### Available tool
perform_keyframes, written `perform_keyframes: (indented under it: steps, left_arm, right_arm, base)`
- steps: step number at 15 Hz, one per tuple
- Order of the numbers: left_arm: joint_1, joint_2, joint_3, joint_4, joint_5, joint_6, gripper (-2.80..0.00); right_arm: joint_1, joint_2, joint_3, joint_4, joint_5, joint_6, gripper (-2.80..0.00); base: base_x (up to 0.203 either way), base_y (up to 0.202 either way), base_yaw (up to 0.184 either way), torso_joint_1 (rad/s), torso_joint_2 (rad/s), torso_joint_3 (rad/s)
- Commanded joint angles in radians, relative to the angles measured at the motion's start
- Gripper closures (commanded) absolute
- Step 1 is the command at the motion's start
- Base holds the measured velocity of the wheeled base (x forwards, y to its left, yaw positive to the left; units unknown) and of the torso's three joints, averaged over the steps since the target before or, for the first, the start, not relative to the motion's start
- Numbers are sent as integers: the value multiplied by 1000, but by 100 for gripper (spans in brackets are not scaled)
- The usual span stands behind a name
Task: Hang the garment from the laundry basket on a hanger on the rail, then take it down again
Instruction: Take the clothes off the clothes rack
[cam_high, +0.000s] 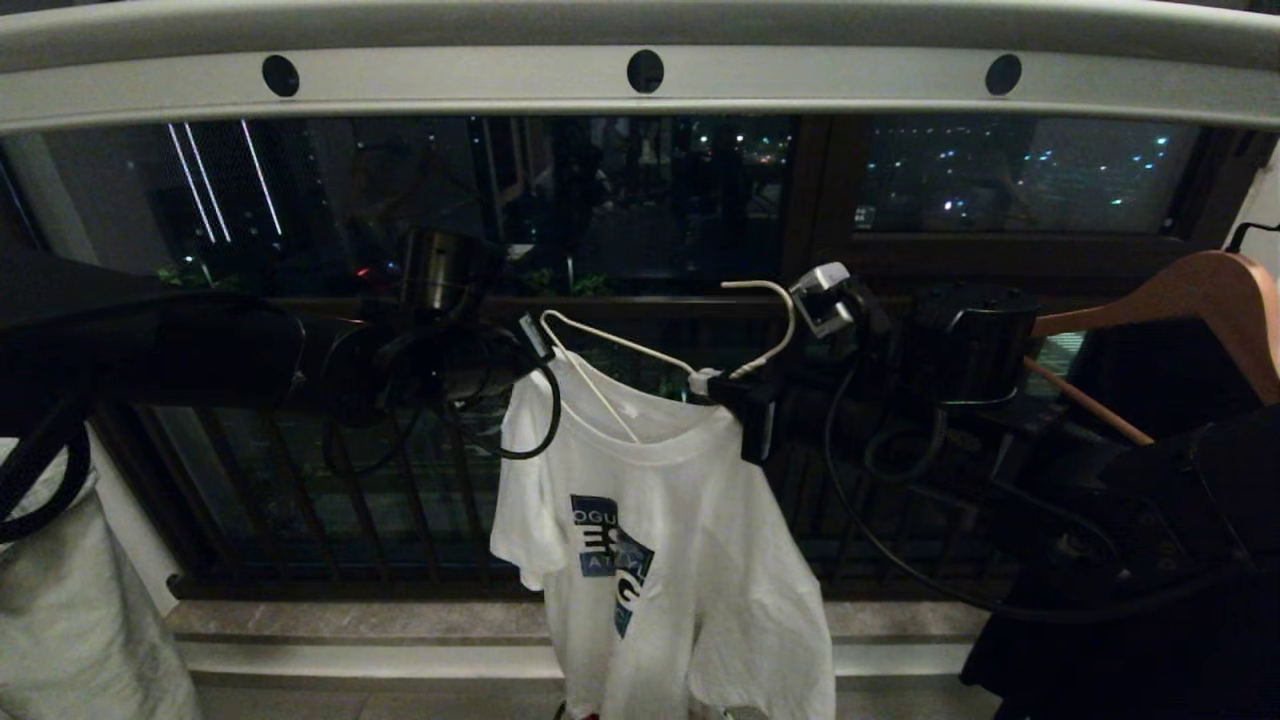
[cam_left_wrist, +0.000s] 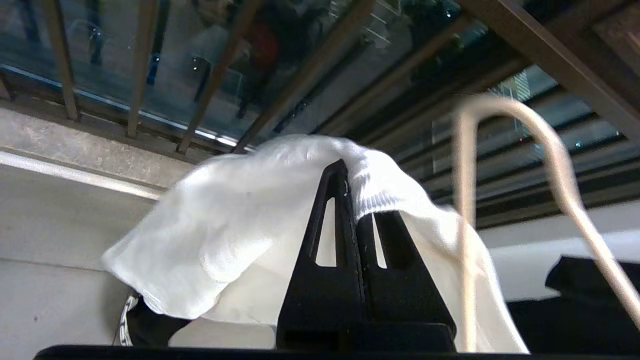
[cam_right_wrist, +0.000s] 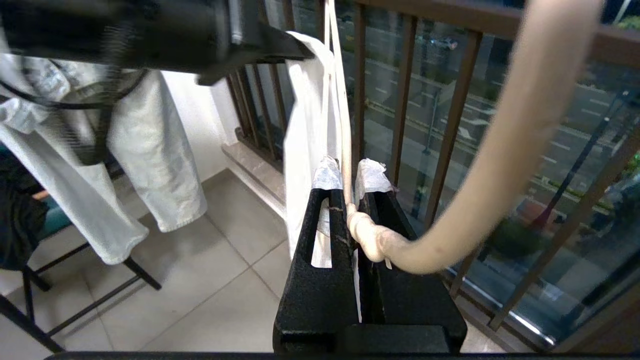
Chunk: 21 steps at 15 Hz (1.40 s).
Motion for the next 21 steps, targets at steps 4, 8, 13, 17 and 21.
perform_keyframes:
  steps: [4, 8, 13, 17, 21]
  left_arm:
    - [16, 45, -9, -49, 5, -17, 0]
    - [40, 44, 8, -178, 5, -51, 0]
    - [27, 71, 33, -176, -1, -42, 0]
    - [-19, 32, 77, -171, -9, -14, 0]
    - [-43, -18, 107, -170, -9, -2, 0]
  right_arm:
    - [1, -32, 22, -2, 17, -1, 0]
    - [4, -62, 32, 80, 65, -3, 0]
    - [4, -61, 18, 85, 77, 2, 0]
    - [4, -15, 18, 10, 74, 3, 0]
    - [4, 14, 18, -18, 74, 5, 0]
  base:
    - [0, 0, 0, 0, 0, 0]
    - [0, 0, 0, 0, 0, 0]
    - [0, 0, 0, 0, 0, 0]
    - [0, 0, 0, 0, 0, 0]
    - [0, 0, 0, 0, 0, 0]
